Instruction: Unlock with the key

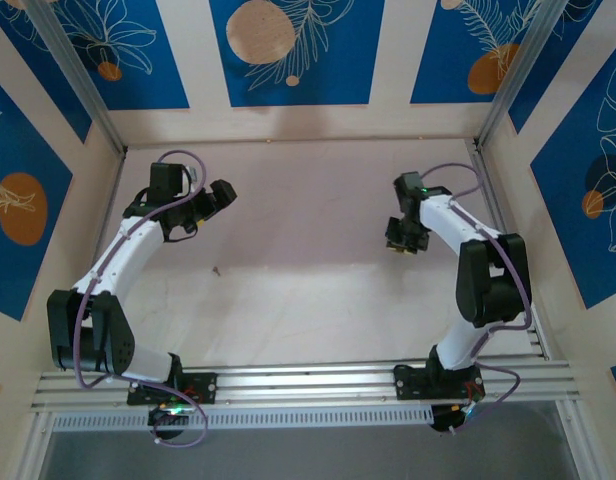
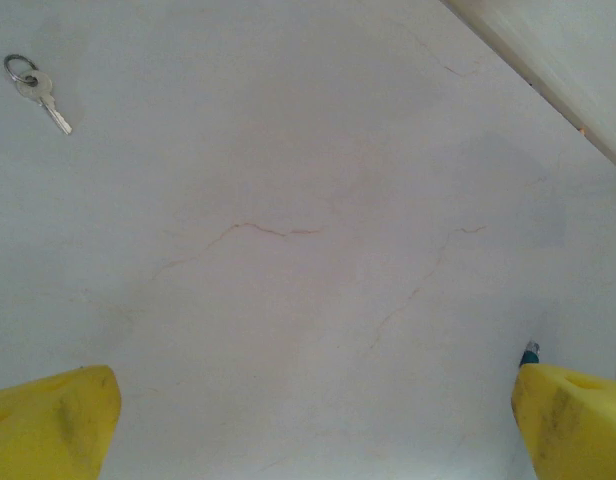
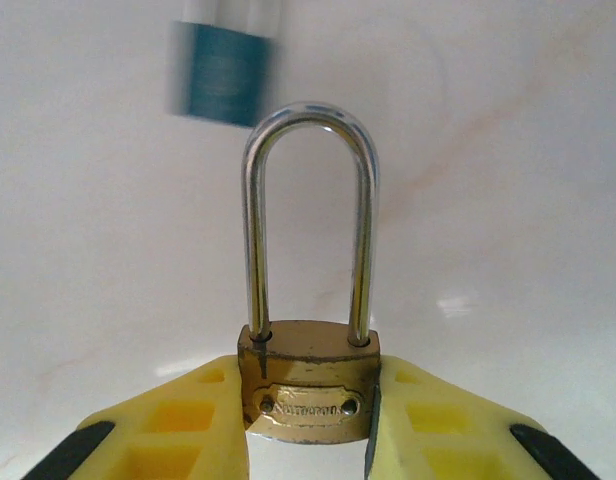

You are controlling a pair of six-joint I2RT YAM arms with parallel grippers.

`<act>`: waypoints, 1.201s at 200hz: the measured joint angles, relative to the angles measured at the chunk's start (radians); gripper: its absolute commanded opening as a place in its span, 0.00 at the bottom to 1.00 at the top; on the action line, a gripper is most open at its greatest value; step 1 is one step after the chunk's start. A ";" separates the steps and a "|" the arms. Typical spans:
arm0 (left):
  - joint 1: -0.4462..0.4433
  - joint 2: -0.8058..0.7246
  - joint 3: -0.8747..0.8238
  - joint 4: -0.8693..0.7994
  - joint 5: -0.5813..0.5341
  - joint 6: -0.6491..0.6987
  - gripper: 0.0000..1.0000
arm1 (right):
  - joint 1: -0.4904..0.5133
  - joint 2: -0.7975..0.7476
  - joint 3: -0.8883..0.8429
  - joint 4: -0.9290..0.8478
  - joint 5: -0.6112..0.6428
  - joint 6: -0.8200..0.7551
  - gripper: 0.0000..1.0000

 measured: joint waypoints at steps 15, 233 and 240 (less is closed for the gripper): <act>0.000 0.000 0.003 -0.005 -0.012 0.012 1.00 | 0.112 0.007 0.057 -0.009 0.015 0.019 0.29; 0.011 0.085 0.069 -0.095 -0.183 0.126 0.90 | 0.612 0.325 0.412 -0.061 -0.054 0.103 0.51; 0.012 0.113 0.088 -0.111 -0.198 0.129 0.87 | 0.612 0.295 0.406 -0.050 -0.059 0.097 0.51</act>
